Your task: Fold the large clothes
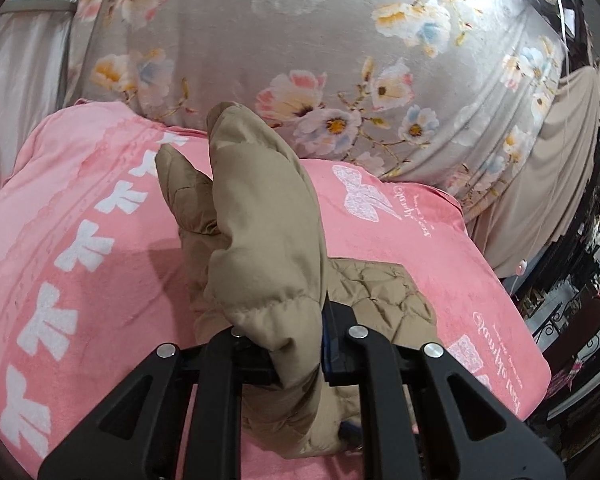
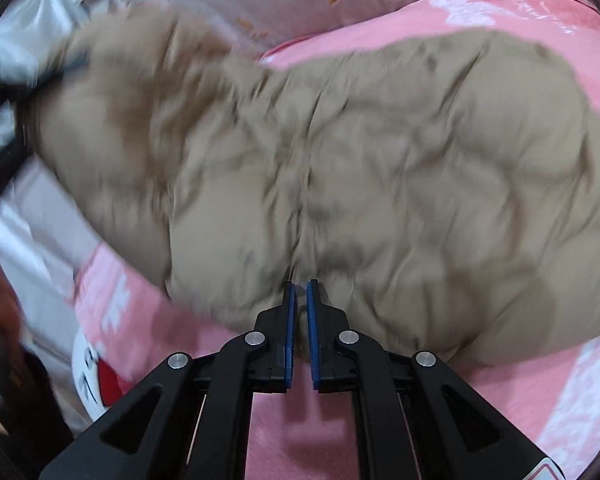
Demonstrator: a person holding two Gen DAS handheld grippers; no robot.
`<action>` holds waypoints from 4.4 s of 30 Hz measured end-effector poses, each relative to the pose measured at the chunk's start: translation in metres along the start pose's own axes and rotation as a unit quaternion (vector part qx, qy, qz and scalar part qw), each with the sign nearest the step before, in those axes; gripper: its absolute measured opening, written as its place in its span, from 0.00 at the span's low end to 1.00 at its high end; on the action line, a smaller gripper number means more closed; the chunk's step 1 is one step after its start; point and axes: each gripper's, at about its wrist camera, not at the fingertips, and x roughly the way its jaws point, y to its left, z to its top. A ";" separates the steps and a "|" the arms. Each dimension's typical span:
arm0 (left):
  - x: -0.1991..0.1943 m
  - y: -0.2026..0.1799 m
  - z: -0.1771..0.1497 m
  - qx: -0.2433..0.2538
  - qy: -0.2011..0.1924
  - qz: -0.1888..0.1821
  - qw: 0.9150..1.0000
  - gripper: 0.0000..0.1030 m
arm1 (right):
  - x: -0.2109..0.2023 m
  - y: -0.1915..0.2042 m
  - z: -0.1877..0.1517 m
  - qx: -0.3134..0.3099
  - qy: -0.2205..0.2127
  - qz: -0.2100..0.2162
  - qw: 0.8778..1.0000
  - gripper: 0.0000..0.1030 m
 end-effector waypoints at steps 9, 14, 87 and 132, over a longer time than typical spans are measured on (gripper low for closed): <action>0.037 -0.113 -0.019 0.126 0.062 -0.081 0.987 0.13 | 0.008 -0.042 -0.008 0.100 0.006 0.088 0.991 0.00; 0.088 -0.141 -0.040 0.126 0.124 -0.096 0.980 0.13 | -0.049 -0.075 -0.024 0.123 -0.027 0.055 0.991 0.00; 0.199 -0.104 -0.035 0.068 0.159 0.110 0.979 0.82 | -0.058 -0.176 0.118 0.091 -0.105 -0.275 0.951 0.02; 0.226 -0.068 0.037 0.017 0.154 0.118 0.981 0.91 | -0.066 -0.193 0.186 0.193 -0.123 -0.200 0.953 0.01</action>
